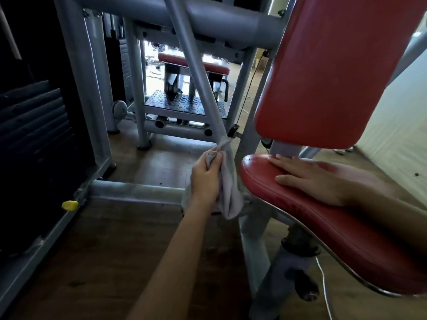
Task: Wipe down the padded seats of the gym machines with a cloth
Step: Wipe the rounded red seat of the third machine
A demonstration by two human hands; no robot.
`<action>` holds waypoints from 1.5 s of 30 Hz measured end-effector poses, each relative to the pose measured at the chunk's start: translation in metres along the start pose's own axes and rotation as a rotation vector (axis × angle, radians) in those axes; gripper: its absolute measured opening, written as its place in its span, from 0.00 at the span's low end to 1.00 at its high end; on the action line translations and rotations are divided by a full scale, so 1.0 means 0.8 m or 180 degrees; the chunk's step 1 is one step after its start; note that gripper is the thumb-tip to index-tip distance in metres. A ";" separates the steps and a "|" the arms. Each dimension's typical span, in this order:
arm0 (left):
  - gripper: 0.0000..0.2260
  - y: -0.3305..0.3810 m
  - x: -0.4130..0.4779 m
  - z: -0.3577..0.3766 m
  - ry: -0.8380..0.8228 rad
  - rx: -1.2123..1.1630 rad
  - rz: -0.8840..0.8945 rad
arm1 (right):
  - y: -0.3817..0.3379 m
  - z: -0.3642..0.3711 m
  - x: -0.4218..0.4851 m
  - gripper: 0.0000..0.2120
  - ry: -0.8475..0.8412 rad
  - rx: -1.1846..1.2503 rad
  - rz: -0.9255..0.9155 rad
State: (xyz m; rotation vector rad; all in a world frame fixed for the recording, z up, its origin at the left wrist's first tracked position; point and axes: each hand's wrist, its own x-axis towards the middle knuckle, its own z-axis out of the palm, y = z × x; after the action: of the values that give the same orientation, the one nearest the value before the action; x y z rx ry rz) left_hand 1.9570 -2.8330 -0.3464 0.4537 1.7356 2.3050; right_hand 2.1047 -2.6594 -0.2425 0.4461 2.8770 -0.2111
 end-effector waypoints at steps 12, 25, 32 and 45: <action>0.12 -0.007 -0.010 0.042 -0.0765 0.0118 -0.0048 | 0.000 0.007 0.008 0.34 0.0003 -0.0251 0.0143; 0.11 -0.004 -0.012 0.068 -0.0255 0.0465 -0.0046 | -0.007 0.005 0.008 0.39 -0.0019 -0.0142 0.0257; 0.12 -0.001 0.018 0.063 -0.0582 -0.0432 -0.0847 | -0.013 0.006 0.007 0.39 0.0016 -0.0192 0.0236; 0.16 -0.005 0.017 0.063 -0.0518 -0.0935 -0.1325 | -0.008 0.010 0.009 0.40 0.0057 -0.0126 0.0124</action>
State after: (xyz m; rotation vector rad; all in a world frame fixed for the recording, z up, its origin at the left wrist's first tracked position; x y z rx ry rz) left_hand 1.9634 -2.7823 -0.3361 0.1943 1.2475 2.1033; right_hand 2.0978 -2.6649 -0.2509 0.4987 2.8815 -0.1441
